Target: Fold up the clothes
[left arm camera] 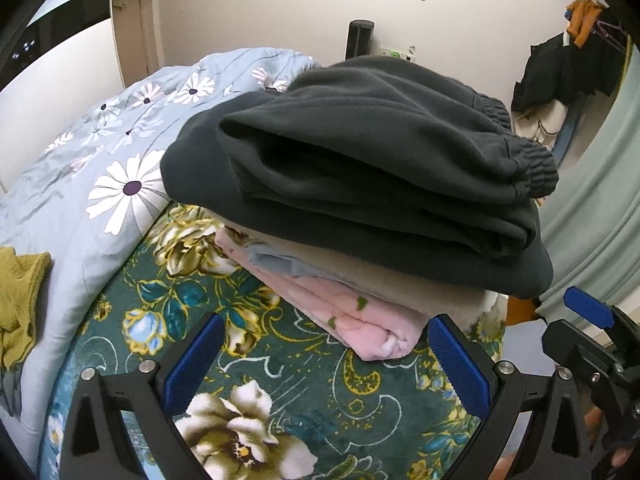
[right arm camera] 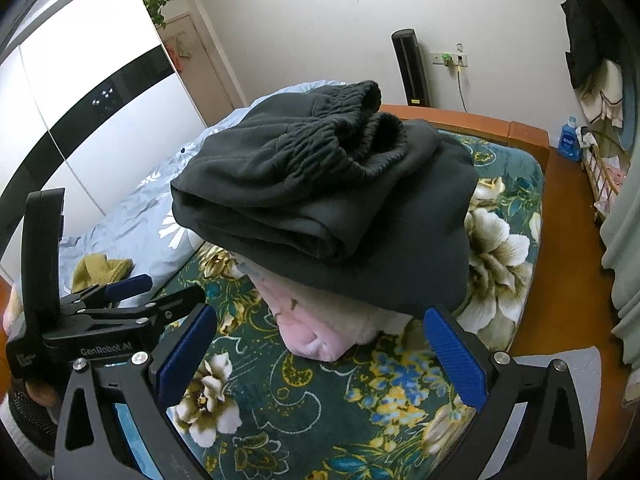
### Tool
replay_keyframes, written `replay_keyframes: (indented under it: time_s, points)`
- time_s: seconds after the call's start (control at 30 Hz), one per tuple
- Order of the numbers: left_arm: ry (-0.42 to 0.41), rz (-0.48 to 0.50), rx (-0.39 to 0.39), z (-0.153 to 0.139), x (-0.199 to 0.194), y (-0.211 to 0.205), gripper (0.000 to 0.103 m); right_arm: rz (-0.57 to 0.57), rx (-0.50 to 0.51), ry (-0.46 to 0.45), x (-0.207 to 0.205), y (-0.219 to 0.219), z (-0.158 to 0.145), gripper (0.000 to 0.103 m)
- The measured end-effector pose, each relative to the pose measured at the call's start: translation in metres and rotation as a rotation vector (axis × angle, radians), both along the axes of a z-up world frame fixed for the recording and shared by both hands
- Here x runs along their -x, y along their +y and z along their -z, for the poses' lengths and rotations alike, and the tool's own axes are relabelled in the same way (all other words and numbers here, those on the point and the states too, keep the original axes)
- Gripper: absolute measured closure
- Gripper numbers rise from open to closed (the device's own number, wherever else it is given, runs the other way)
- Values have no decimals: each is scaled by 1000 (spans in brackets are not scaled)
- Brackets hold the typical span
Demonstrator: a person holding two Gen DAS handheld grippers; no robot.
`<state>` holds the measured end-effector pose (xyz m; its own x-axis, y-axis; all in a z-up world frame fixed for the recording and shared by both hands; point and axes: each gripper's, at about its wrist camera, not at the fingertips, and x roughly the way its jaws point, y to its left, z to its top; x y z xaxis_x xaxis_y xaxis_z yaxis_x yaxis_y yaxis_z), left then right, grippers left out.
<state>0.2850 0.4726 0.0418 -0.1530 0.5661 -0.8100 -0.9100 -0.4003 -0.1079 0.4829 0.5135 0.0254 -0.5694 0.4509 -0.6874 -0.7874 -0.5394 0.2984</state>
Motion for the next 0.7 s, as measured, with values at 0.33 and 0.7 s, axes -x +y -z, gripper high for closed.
replay_keyframes:
  time_s: [0.33, 0.7]
  points:
    - [-21, -16, -12, -2, 6, 2, 0, -1, 18, -9, 3, 7, 8, 0]
    - [-26, -22, -11, 0, 4, 0, 0, -6, 28, -18, 7, 7, 9, 0]
